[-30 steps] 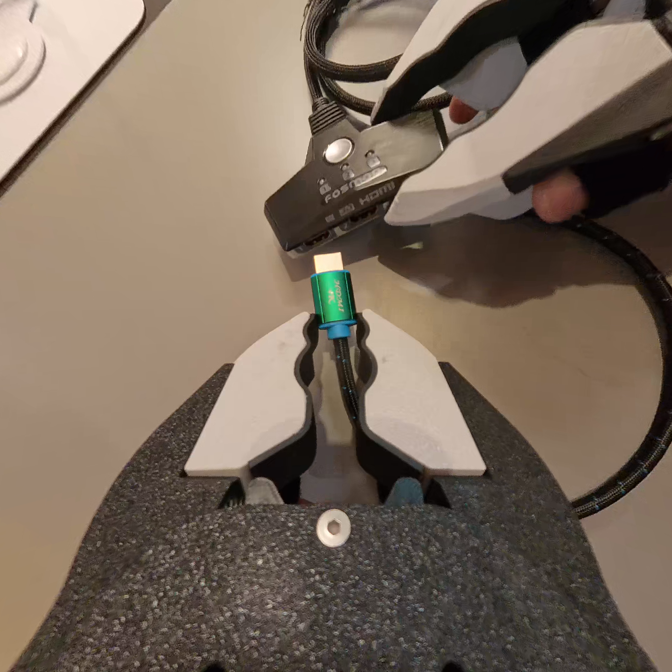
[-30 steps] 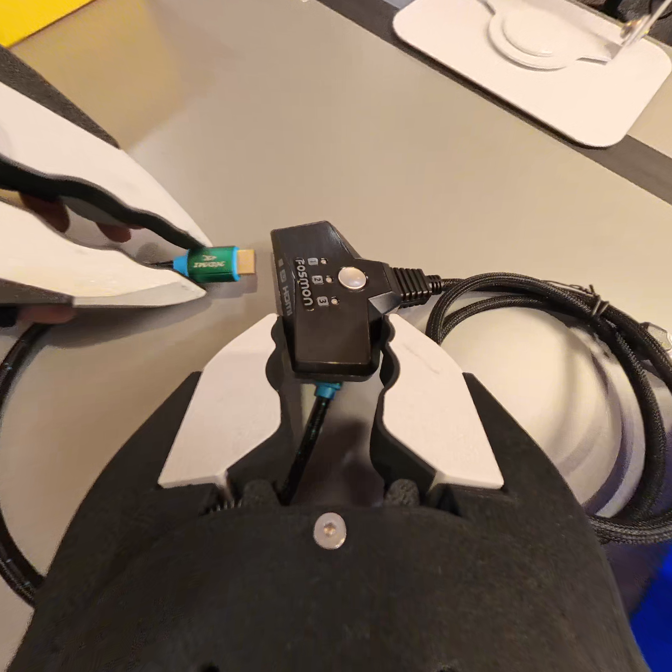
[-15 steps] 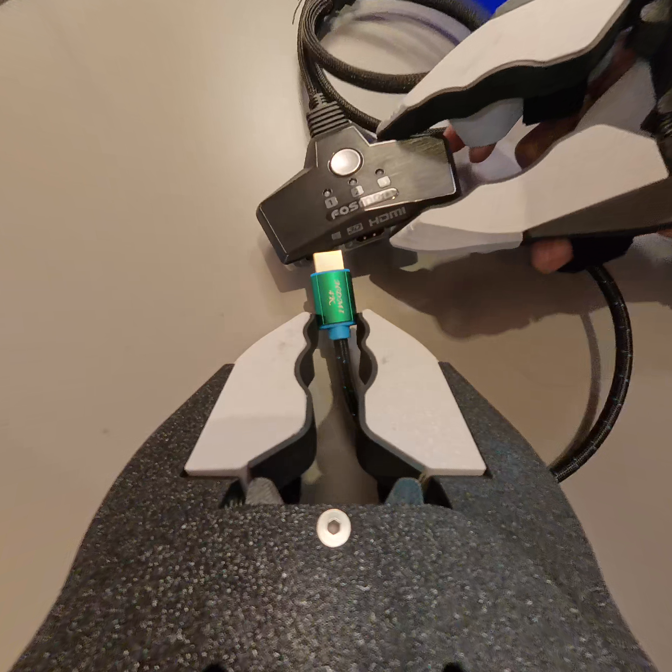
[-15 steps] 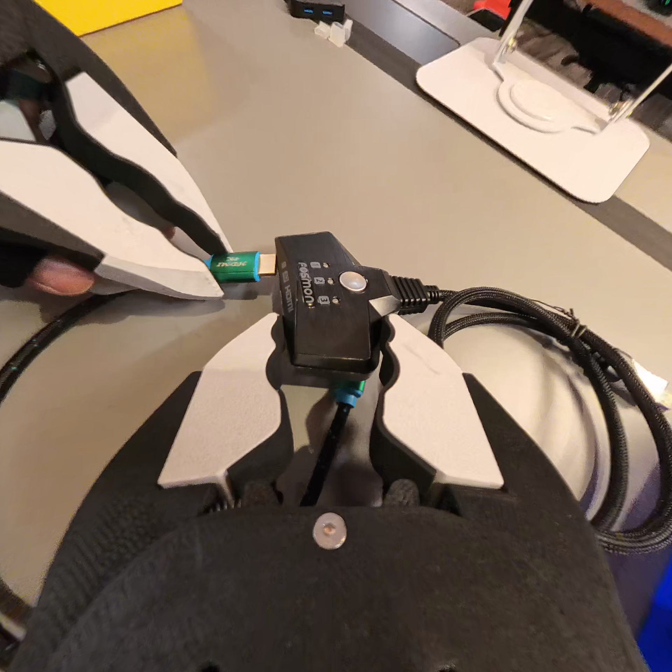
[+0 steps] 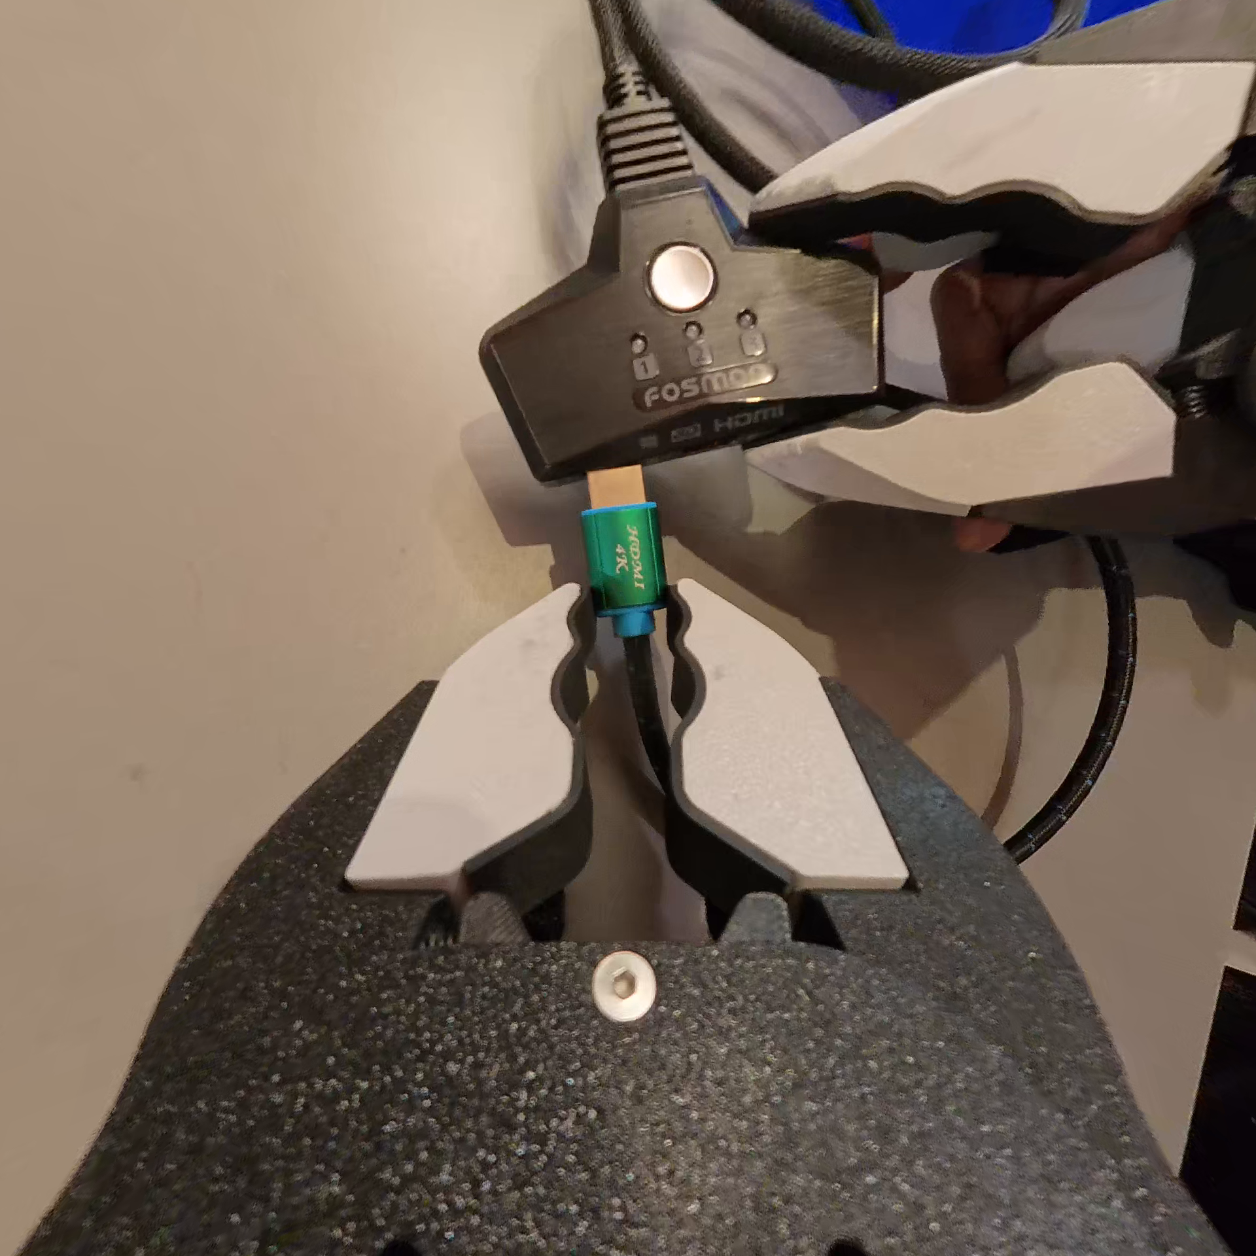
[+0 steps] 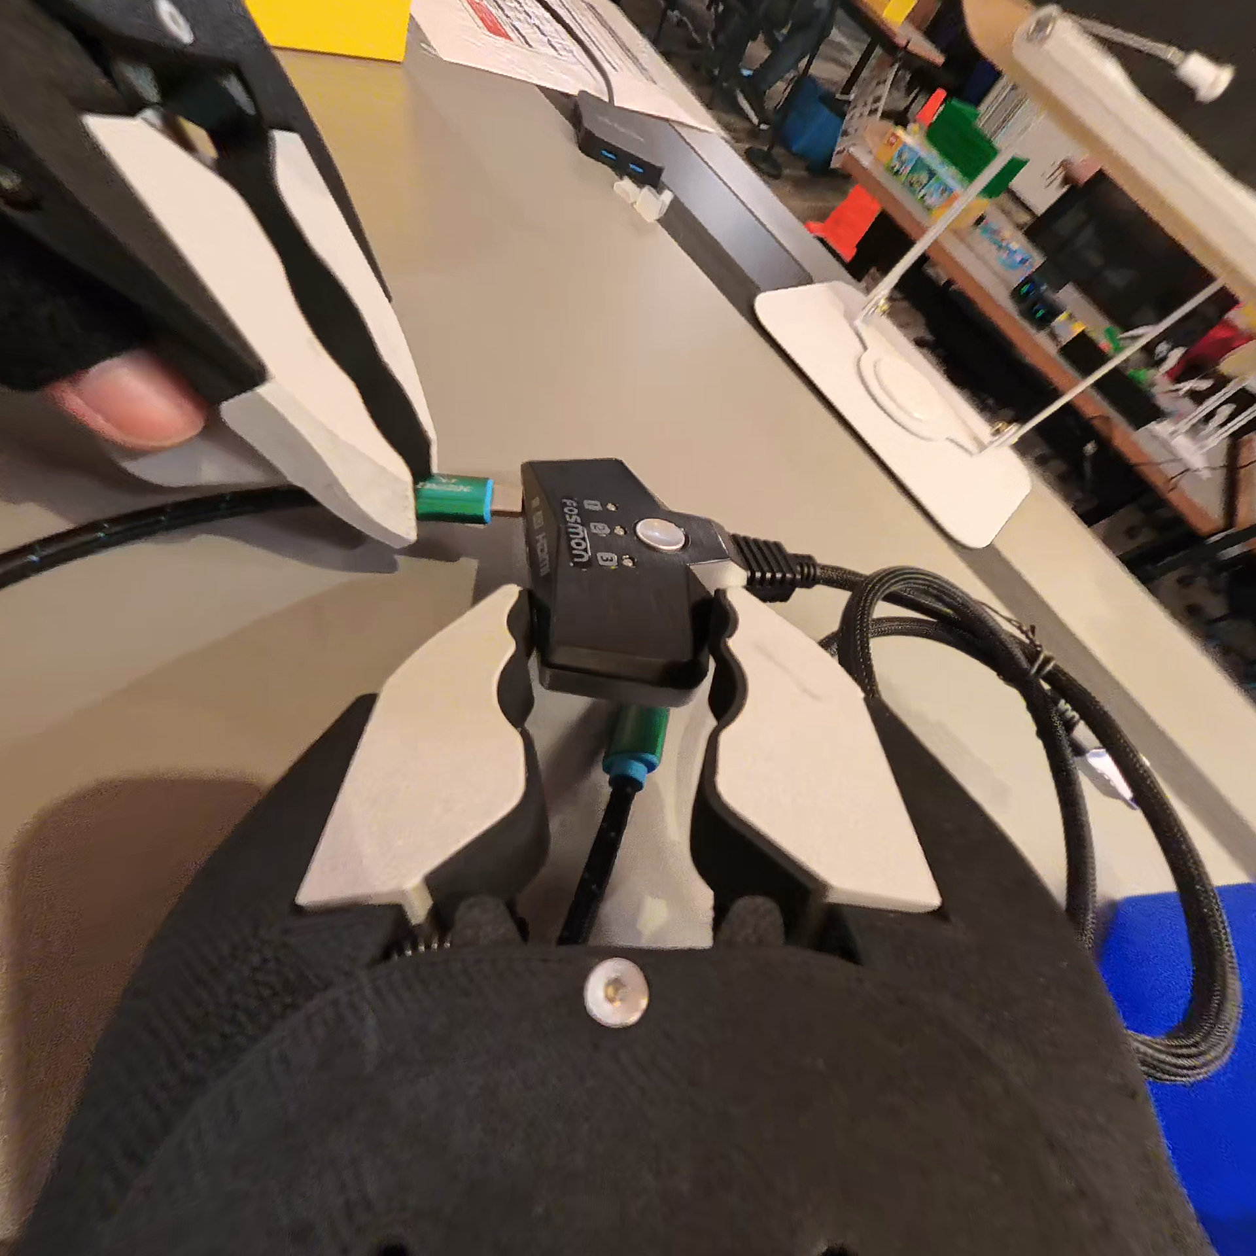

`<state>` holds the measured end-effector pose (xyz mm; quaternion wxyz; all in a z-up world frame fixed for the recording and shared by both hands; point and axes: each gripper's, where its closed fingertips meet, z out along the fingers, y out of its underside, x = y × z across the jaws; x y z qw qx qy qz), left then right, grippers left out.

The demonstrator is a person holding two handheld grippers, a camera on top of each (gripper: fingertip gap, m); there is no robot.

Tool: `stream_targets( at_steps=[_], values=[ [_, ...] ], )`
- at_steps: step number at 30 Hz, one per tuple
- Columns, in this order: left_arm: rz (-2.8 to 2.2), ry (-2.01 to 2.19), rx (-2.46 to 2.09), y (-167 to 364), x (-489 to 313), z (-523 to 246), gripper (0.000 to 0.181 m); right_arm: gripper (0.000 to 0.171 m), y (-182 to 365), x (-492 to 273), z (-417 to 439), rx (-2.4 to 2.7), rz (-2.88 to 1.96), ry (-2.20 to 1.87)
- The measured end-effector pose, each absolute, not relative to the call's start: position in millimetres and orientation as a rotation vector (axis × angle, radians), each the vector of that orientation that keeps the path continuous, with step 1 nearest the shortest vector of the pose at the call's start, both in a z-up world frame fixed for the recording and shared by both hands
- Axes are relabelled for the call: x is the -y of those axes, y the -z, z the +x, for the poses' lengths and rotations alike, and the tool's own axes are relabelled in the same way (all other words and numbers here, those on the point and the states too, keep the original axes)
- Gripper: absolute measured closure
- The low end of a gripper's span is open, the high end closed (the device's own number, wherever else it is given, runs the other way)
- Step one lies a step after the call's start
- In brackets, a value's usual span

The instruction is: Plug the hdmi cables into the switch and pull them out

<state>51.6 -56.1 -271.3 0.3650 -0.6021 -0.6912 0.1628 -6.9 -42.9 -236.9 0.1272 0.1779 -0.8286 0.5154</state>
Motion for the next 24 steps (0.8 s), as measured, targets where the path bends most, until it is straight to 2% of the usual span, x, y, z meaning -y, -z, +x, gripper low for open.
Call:
stream_targets(
  at_steps=[8, 15, 16, 18, 20, 24],
  values=[
    [-1.534, -0.414, 1.774, 270.7, 56.5, 51.0, 0.161, 0.121, 231.0, 44.1, -3.1, 2.259, 0.605, -1.479],
    [-1.514, -0.417, 1.771, 269.5, 56.7, 49.5, 0.161, 0.121, 237.1, 44.8, -5.7, 2.348, 0.548, -1.525],
    [-1.500, -0.410, 1.767, 268.8, 56.9, 49.5, 0.161, 0.125, 235.9, 44.8, -4.4, 2.344, 0.556, -1.541],
    [-1.453, -0.417, 1.767, 266.4, 60.9, 47.9, 0.161, 0.166, 227.4, 42.1, 12.0, 2.300, 0.651, -1.646],
    [-1.417, -0.396, 1.758, 265.0, 62.1, 47.5, 0.161, 0.171, 222.5, 40.1, 26.0, 2.252, 0.691, -1.683],
    [-1.421, -0.389, 1.759, 265.2, 63.4, 49.6, 0.161, 0.170, 245.6, 41.0, 15.0, 2.255, 0.695, -1.392]
  ],
)
